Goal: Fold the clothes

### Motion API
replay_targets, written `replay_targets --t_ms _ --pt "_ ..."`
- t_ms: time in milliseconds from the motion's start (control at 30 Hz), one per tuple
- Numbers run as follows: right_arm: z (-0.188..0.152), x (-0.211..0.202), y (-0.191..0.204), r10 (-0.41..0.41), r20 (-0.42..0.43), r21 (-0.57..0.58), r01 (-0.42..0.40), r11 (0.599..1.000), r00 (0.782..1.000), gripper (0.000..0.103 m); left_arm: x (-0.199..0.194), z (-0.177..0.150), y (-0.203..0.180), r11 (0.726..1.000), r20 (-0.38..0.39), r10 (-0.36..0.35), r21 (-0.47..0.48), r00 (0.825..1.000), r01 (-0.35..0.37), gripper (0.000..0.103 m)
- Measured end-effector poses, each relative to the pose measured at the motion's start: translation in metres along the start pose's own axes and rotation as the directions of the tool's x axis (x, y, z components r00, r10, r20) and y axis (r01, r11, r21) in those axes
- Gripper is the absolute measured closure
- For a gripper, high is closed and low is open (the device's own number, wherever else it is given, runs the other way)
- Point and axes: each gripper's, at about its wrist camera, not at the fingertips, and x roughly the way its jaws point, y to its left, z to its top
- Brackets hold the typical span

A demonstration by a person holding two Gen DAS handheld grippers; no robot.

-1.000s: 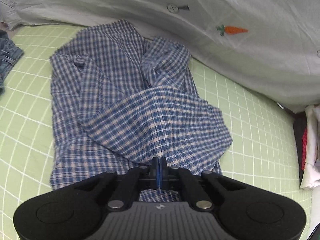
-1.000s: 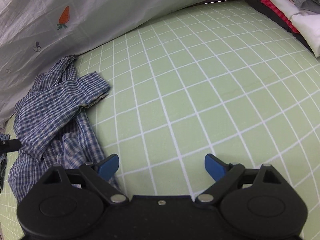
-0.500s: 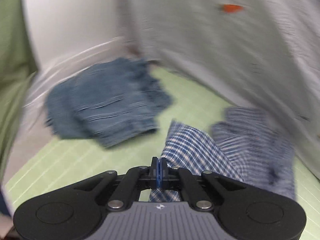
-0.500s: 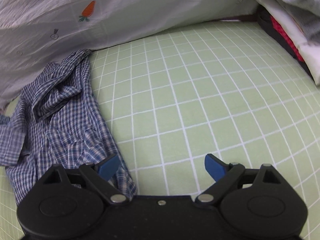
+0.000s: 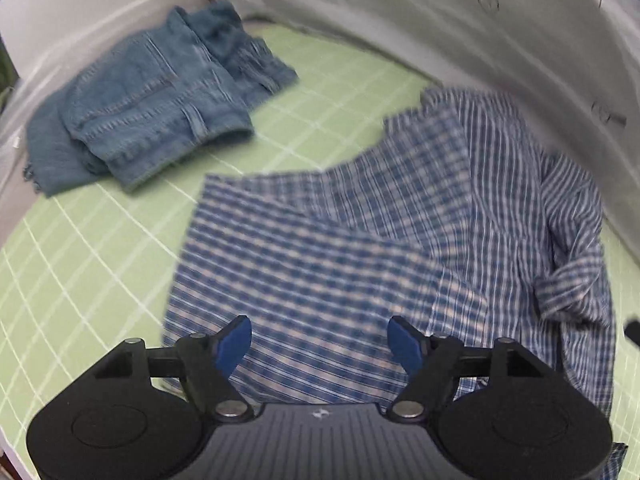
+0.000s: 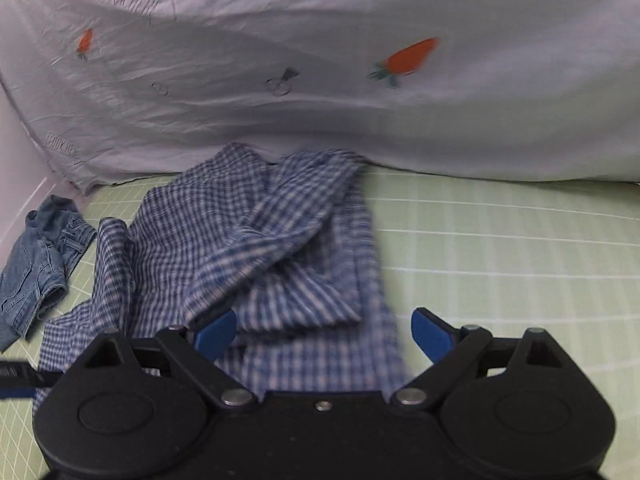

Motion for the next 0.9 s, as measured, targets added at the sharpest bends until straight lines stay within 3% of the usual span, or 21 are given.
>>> replay_targets --t_ms 100,133,167,200,267,333,433,533,600,633,700,733,767,800,900 --pt "0.006 0.030 0.001 0.028 -0.034 0.020 -0.028 0.999 0.999 0.012 0.014 -0.001 -0.008 0.999 -0.032 0.036 0.019 0.999 -0.035 0.025" --pt "0.007 0.037 0.000 0.043 -0.043 0.028 -0.042 0.999 0.998 0.023 0.017 -0.001 -0.008 0.999 -0.038 0.045 0.021 0.998 -0.044 0.024" --pt "0.007 0.043 -0.001 0.061 -0.057 0.030 -0.059 0.998 0.997 0.041 0.020 -0.001 -0.008 0.998 -0.044 0.053 0.022 0.998 -0.052 0.022" --pt "0.005 0.048 -0.004 0.080 -0.078 0.024 -0.079 0.997 0.994 0.052 0.023 -0.001 -0.008 0.998 -0.049 0.057 0.021 0.997 -0.056 0.021" --pt "0.004 0.046 -0.010 0.100 -0.083 -0.025 -0.102 0.994 0.992 0.096 0.027 -0.001 -0.007 0.998 -0.062 0.065 0.021 0.996 -0.064 0.020" --pt "0.007 0.035 -0.024 0.080 -0.059 -0.064 -0.084 0.994 0.995 0.097 0.029 0.002 -0.007 0.997 -0.063 0.070 0.023 0.996 -0.069 0.019" --pt "0.022 -0.001 -0.079 -0.115 0.043 0.013 0.115 0.993 0.992 0.098 0.032 0.006 -0.005 0.998 -0.054 0.067 0.020 0.996 -0.066 0.017" --pt "0.036 -0.036 -0.135 -0.320 0.113 0.104 0.309 0.945 0.940 0.098 0.033 0.007 -0.002 0.998 -0.044 0.061 0.007 0.997 -0.060 0.013" --pt "0.041 -0.054 -0.170 -0.457 0.095 0.144 0.442 0.885 0.884 0.096 0.032 0.007 -0.001 0.998 -0.042 0.059 0.004 0.997 -0.059 0.012" --pt "0.041 -0.062 -0.177 -0.482 0.081 0.141 0.469 0.872 0.872 0.094 0.031 0.007 -0.002 0.998 -0.043 0.059 0.004 0.997 -0.059 0.012" --pt "0.034 -0.076 -0.177 -0.523 0.067 0.110 0.515 0.850 0.850 0.069 0.027 0.007 -0.003 0.998 -0.043 0.063 0.007 0.997 -0.063 0.013" --pt "0.026 -0.083 -0.170 -0.532 0.069 0.087 0.527 0.846 0.844 0.043 0.022 0.006 -0.005 0.998 -0.041 0.068 0.013 0.997 -0.067 0.013" --pt "0.016 -0.090 -0.160 -0.530 0.074 0.066 0.526 0.848 0.845 0.027 0.018 0.006 -0.006 0.997 -0.038 0.072 0.020 0.997 -0.072 0.013" --pt "0.006 -0.096 -0.150 -0.511 0.075 0.061 0.507 0.860 0.857 0.024 0.012 0.005 -0.008 0.997 -0.034 0.072 0.027 0.997 -0.071 0.013" --pt "-0.027 -0.112 -0.122 -0.363 0.054 0.105 0.356 0.929 0.930 0.023 -0.009 -0.002 -0.010 0.998 -0.011 0.046 0.050 0.999 -0.045 0.013"
